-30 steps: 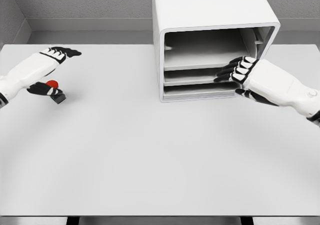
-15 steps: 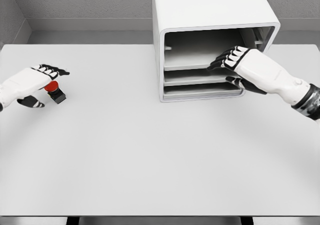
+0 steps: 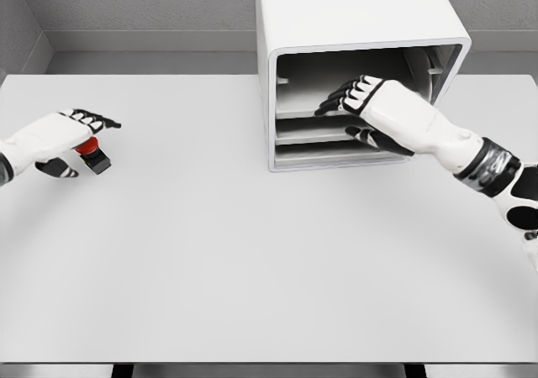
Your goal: Slide open multi-storey tabletop storage cabinets and put open load switch and slide close multi-storey tabletop storage cabinets
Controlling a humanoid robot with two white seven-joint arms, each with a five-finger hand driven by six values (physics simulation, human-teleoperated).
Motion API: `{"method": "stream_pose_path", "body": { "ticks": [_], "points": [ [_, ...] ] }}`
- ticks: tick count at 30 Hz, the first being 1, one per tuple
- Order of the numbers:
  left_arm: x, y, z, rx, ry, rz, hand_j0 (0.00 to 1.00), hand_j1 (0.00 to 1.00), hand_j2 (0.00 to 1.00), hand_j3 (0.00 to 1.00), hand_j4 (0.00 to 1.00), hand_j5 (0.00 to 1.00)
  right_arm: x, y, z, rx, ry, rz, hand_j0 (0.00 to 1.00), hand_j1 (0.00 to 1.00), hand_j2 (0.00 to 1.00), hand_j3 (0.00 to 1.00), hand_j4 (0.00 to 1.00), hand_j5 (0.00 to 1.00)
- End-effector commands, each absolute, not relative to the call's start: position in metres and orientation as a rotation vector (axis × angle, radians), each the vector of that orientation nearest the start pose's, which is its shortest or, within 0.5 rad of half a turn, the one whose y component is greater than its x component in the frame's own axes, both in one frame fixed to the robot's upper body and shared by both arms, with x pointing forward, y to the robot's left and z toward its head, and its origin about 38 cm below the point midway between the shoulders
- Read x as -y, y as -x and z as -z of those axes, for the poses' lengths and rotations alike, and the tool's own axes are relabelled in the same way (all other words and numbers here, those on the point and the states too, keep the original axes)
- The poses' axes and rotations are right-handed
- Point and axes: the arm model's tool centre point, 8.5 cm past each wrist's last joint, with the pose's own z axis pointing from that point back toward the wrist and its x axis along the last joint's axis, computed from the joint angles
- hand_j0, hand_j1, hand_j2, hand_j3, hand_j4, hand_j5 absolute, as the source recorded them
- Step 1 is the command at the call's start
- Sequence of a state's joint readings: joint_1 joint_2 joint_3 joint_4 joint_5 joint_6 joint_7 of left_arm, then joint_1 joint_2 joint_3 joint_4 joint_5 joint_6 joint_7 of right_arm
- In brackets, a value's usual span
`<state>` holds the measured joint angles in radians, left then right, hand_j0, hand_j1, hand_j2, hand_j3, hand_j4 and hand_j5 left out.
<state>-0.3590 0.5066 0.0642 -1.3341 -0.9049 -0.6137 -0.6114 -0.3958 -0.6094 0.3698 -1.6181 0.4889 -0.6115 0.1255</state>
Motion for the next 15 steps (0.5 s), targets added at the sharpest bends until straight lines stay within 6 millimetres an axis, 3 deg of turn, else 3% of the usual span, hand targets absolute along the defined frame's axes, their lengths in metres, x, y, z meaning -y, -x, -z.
{"method": "stream_pose_path", "body": {
  "ticks": [1,7,15],
  "points": [
    [-0.382,-0.435,-0.159,1.175,-0.725,1.769,0.85,0.85,0.85,0.85,0.85,0.85,0.238,-0.404,-0.221,-2.795,-0.601,2.207,0.7,0.7,0.7,0.7,0.7,0.7],
    [-0.381,-0.435,-0.158,1.175,-0.722,1.773,0.73,0.73,0.73,0.73,0.73,0.73,0.25,-0.42,-0.219,-2.807,-0.66,2.238,0.7,0.7,0.7,0.7,0.7,0.7],
    [-0.383,-0.436,-0.158,1.172,-0.722,1.767,0.63,0.63,0.63,0.63,0.63,0.63,0.243,-0.435,-0.208,-2.831,-0.65,2.268,0.71,0.71,0.71,0.71,0.71,0.71]
  ]
}}
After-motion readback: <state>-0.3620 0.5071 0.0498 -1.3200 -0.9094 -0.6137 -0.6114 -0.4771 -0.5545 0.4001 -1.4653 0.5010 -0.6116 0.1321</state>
